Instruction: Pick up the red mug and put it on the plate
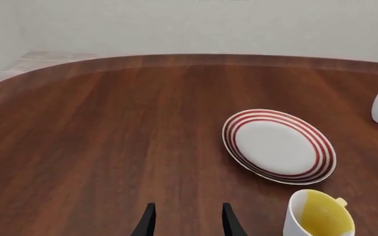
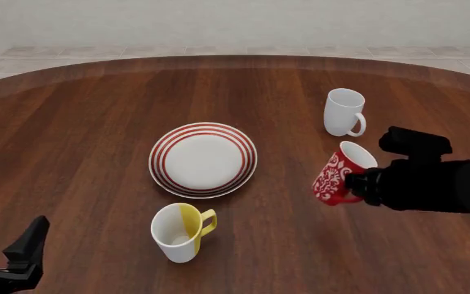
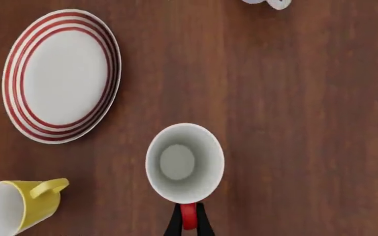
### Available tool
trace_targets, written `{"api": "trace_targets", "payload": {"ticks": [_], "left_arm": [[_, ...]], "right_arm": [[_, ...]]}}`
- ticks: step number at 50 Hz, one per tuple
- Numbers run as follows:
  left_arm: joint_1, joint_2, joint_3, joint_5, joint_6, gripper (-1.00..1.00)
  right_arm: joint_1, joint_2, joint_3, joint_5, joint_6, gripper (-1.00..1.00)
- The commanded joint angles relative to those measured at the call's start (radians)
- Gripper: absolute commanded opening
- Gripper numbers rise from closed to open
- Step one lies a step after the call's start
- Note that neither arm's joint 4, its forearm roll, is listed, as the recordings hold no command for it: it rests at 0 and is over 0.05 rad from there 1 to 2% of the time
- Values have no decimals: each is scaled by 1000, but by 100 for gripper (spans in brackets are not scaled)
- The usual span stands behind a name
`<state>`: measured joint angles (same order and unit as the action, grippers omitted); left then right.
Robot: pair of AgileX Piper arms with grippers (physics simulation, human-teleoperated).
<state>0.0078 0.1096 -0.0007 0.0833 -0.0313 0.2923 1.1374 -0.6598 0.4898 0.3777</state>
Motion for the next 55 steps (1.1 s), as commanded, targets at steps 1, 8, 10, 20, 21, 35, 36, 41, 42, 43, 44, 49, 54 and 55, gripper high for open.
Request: {"api": "trace_targets", "payload": {"ticks": [1, 8, 10, 20, 21, 35, 36, 41, 42, 43, 44, 49, 54, 55], "left_arm": [[-14, 18, 0, -23, -6, 100], [-9, 27, 0, -37, -8, 100], [-9, 23, 0, -35, -8, 100], [-5, 19, 0, -37, -9, 100], [-5, 19, 0, -38, -10, 100], [-3, 3, 0, -26, -13, 100], [-3, 0, 0, -25, -13, 100], [4, -2, 1, -19, -17, 100], [4, -9, 1, -12, -17, 100], [5, -14, 1, -7, -18, 100], [3, -24, 1, 2, -18, 100], [4, -35, 1, 17, -20, 100], [1, -57, 1, 43, -21, 100], [2, -59, 1, 46, -21, 100]], "right_arm": [[62, 111, -160, 68, -32, -100], [-32, 248, -400, 228, -254, -100], [-48, 269, -427, 247, -288, -100], [-233, 411, -609, 367, -594, -100], [-243, 417, -623, 375, -605, -100], [-363, 489, -775, 413, -862, -100], [-359, 502, -784, 413, -874, -100], [-359, 530, -803, 389, -942, -100], [-347, 543, -816, 390, -933, -100], [-330, 549, -821, 387, -930, -100], [-314, 555, -815, 376, -935, -100], [-274, 566, -777, 314, -971, -100], [-255, 574, -765, 272, -1008, -100], [-244, 582, -775, 275, -996, -100]]}}
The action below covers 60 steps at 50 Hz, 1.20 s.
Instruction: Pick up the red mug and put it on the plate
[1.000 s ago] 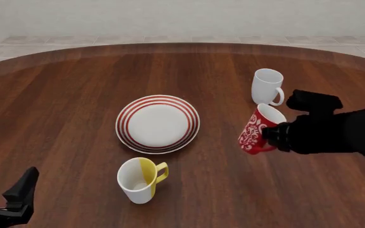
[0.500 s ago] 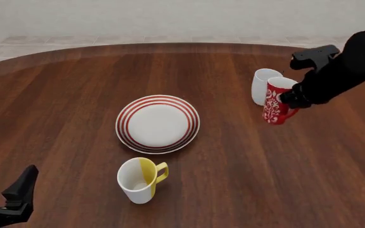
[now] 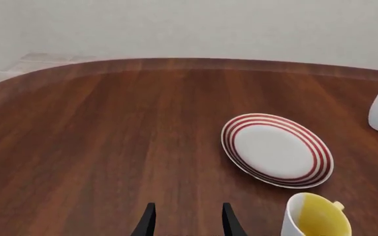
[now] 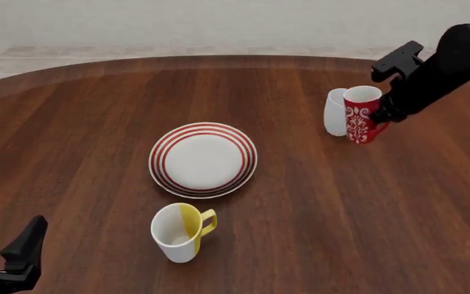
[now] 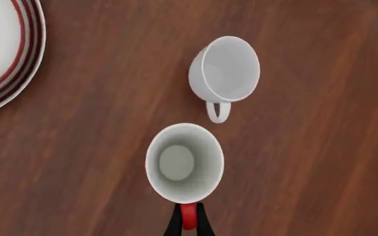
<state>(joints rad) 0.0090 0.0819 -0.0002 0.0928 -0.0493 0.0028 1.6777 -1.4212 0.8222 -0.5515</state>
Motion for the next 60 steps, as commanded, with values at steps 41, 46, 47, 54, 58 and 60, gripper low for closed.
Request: {"api": "trace_targets", "payload": {"ticks": [41, 46, 47, 54, 58, 60], "left_arm": [[-1, -74, 0, 91, 0, 100], [0, -76, 0, 91, 1, 100], [-1, -76, 0, 92, 2, 100], [0, -76, 0, 89, 5, 100], [3, -75, 0, 88, 5, 100], [4, -75, 0, 89, 6, 100]], "right_arm": [[333, 181, -291, -72, 74, -100], [367, 188, -316, -68, 107, -100], [391, 191, -335, -58, 140, -100], [430, 219, -389, -43, 188, -100], [436, 233, -407, -42, 196, -100], [441, 241, -422, -40, 207, -100]]}}
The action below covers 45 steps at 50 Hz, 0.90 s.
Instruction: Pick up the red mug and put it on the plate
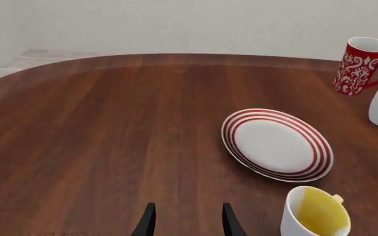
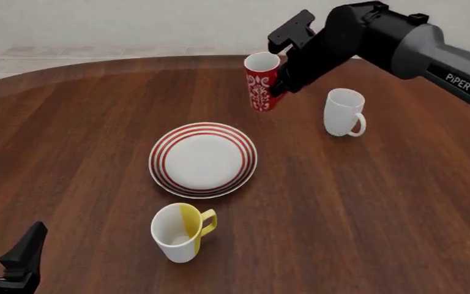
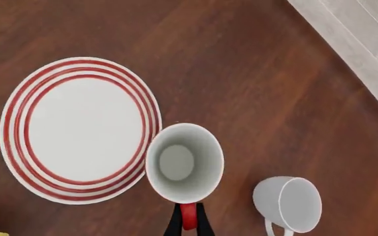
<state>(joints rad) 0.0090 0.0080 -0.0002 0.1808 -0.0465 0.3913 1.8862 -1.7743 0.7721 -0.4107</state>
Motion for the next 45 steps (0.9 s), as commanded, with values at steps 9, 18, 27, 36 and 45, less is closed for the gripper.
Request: {"api": "trace_targets", "payload": {"ticks": [9, 18, 27, 36, 45], "left_arm": [[5, -5, 0, 4, 5, 100], [8, -7, 0, 11, 3, 100], [12, -7, 0, 13, 2, 100], [10, -7, -1, 13, 3, 100], [10, -7, 0, 14, 5, 100]], "right_arm": [[59, 59, -89, 7, 95, -100], [83, 69, -95, 1, 120, -100], [112, 67, -63, -20, 135, -100], [123, 72, -62, -26, 138, -100], [154, 80, -57, -33, 178, -100]]}}
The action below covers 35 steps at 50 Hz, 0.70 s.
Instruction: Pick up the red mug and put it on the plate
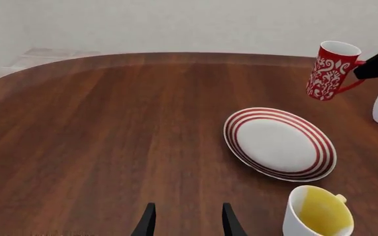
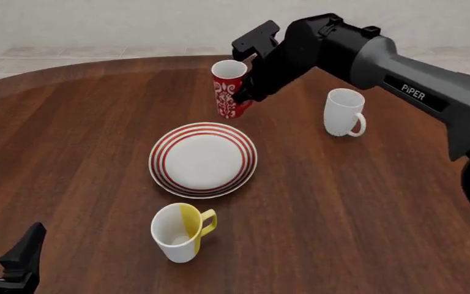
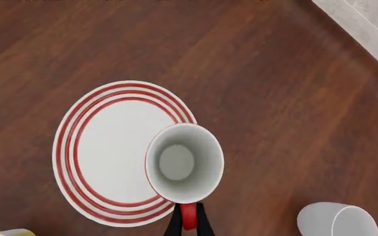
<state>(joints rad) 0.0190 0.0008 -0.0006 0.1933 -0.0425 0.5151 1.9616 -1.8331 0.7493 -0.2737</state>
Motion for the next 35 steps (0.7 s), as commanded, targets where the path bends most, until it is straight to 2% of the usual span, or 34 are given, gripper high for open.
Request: {"api": "trace_targets", "payload": {"ticks": [1, 8, 15, 16, 17, 24, 30, 35], "left_arm": [[0, 0, 0, 2, 1, 100], [-2, 0, 0, 2, 2, 100], [-1, 0, 0, 3, 2, 100], [0, 0, 0, 3, 2, 100], [0, 0, 0, 4, 2, 100], [0, 0, 0, 3, 1, 100], [2, 0, 0, 3, 0, 100], [4, 0, -1, 2, 1, 100]], "right_arm": [[41, 2, 4, -13, 56, -100], [89, -7, 20, -29, 135, -100], [120, -13, 47, -49, 172, -100], [139, -20, 57, -52, 203, -100], [142, -23, 59, -54, 211, -100], [139, -23, 85, -71, 214, -100], [155, -37, 129, -104, 270, -100], [148, -28, 147, -124, 264, -100]]}}
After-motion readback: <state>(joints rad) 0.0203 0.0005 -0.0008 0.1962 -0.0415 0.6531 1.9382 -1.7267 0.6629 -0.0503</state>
